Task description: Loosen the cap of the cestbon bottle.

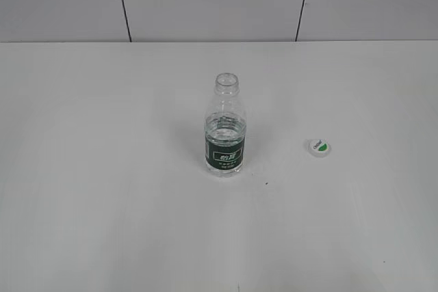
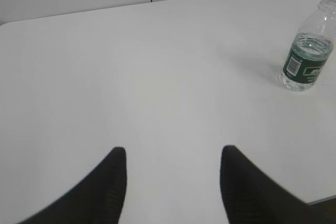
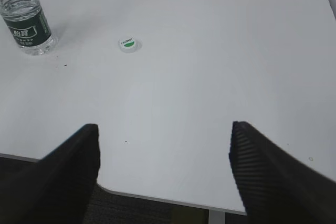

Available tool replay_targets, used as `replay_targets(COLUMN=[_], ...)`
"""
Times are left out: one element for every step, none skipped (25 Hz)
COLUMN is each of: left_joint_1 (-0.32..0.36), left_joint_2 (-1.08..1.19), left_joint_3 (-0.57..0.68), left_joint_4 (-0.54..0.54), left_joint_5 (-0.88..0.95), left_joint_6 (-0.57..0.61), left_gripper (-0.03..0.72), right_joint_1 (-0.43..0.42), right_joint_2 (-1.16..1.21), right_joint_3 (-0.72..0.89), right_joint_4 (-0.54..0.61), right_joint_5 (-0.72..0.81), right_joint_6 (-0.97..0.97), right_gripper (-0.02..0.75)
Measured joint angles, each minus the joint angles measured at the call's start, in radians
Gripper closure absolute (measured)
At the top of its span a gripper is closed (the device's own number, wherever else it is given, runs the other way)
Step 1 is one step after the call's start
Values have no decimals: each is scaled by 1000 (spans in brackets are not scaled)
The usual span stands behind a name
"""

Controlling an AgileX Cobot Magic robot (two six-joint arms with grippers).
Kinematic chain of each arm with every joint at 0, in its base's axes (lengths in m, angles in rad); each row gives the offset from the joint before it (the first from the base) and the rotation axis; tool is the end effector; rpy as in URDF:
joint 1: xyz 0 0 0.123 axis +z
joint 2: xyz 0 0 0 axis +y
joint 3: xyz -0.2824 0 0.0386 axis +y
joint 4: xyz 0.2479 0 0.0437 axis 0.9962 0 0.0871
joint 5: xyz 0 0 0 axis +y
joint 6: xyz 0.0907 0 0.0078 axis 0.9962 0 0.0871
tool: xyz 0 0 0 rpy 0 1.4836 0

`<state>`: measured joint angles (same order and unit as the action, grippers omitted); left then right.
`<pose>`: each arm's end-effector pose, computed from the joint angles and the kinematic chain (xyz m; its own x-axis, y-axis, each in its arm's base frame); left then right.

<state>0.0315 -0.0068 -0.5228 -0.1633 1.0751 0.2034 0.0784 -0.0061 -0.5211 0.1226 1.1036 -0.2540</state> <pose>-0.0094 -0.0133 0.2831 -0.4216 0.1104 -0.9001 0.1512 0.9872 0.0502 -0.0112 0.0091 0.2800 -0.4223 -0.2299 -0.8768 -0.2626 0.9569 -0.1244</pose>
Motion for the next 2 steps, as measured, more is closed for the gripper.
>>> replay_targets(left_joint_1=[0, 0], left_joint_2=[0, 0], left_joint_3=[0, 0], left_joint_4=[0, 0], left_joint_5=[0, 0], left_joint_6=[0, 0], left_gripper=[329, 329], right_joint_1=[0, 0], right_joint_2=[0, 0], right_joint_3=[0, 0], right_joint_4=[0, 0], right_joint_5=[0, 0], right_joint_6=[0, 0], right_gripper=[150, 150])
